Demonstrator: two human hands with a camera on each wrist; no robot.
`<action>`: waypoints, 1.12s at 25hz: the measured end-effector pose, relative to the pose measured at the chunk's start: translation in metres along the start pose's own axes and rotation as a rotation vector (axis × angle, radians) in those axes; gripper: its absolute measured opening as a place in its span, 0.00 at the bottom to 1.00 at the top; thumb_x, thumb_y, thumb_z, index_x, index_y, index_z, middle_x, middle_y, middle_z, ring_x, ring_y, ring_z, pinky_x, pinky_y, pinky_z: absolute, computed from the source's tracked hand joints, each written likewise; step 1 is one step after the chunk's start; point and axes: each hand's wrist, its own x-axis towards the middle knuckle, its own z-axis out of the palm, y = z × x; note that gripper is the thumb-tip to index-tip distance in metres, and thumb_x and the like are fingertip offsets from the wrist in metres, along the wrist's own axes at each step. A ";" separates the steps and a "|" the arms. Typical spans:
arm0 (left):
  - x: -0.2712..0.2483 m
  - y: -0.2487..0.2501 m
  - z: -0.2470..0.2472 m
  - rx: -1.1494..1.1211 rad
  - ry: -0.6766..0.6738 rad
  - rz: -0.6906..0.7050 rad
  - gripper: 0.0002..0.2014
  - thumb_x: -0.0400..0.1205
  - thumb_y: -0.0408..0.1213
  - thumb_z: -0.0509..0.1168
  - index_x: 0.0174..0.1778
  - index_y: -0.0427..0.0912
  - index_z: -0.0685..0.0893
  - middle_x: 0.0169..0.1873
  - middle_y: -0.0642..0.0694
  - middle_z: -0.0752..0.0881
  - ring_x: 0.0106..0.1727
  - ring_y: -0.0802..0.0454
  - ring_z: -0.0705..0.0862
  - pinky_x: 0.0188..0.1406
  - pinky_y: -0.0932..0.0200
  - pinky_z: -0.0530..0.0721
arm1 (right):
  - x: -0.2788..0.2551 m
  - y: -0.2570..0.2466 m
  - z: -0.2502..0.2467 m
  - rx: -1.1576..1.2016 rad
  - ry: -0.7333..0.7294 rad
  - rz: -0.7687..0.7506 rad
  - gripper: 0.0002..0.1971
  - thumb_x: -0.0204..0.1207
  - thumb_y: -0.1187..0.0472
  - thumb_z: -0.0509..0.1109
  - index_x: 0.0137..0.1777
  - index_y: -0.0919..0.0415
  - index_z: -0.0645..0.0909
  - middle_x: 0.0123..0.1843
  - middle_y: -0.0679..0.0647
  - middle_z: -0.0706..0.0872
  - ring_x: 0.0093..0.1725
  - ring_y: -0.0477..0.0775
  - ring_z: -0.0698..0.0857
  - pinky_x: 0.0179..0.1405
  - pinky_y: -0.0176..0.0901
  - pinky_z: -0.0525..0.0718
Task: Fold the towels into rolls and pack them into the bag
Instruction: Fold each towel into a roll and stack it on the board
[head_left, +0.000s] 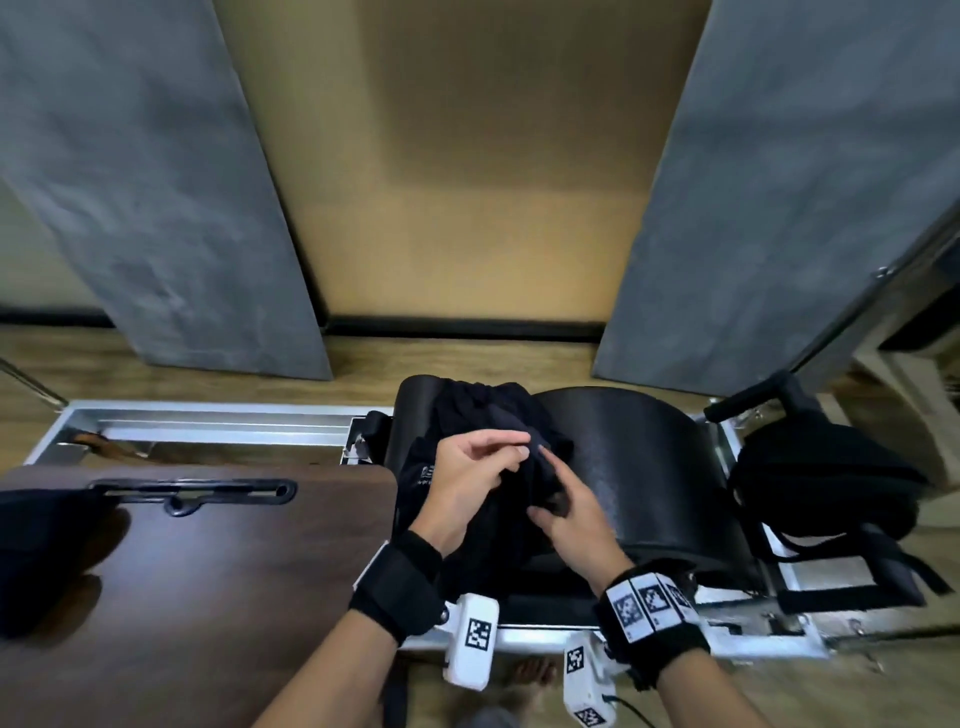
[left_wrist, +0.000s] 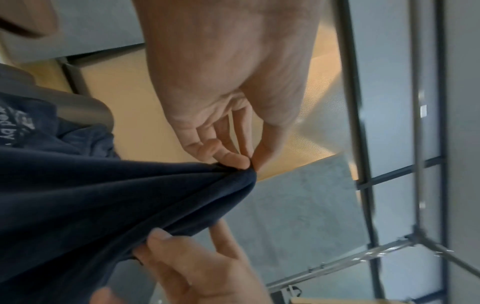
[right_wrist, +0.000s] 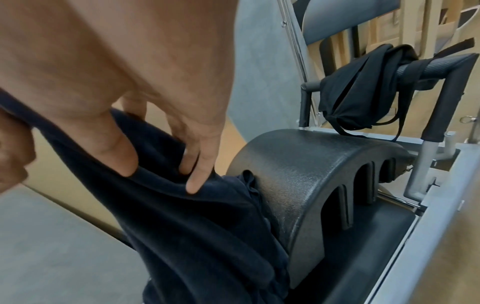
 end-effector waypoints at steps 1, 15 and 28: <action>-0.019 0.010 -0.004 -0.006 -0.037 0.031 0.07 0.83 0.30 0.77 0.52 0.46 0.98 0.36 0.49 0.91 0.40 0.60 0.86 0.36 0.66 0.79 | -0.016 -0.006 0.003 -0.002 0.055 -0.047 0.30 0.78 0.75 0.76 0.78 0.53 0.81 0.67 0.49 0.88 0.63 0.52 0.89 0.65 0.48 0.86; -0.279 0.004 -0.107 0.239 -0.079 0.385 0.19 0.78 0.41 0.84 0.59 0.48 0.82 0.54 0.50 0.91 0.59 0.50 0.91 0.62 0.45 0.89 | -0.251 -0.116 0.074 0.439 -0.080 -0.273 0.21 0.76 0.71 0.81 0.69 0.61 0.88 0.49 0.59 0.94 0.46 0.52 0.89 0.53 0.43 0.90; -0.391 0.032 -0.250 0.503 0.002 0.619 0.24 0.79 0.50 0.81 0.69 0.59 0.81 0.71 0.59 0.80 0.77 0.58 0.79 0.72 0.73 0.73 | -0.339 -0.172 0.222 0.171 -0.121 -0.398 0.06 0.86 0.61 0.75 0.48 0.61 0.88 0.43 0.75 0.88 0.43 0.54 0.83 0.51 0.50 0.80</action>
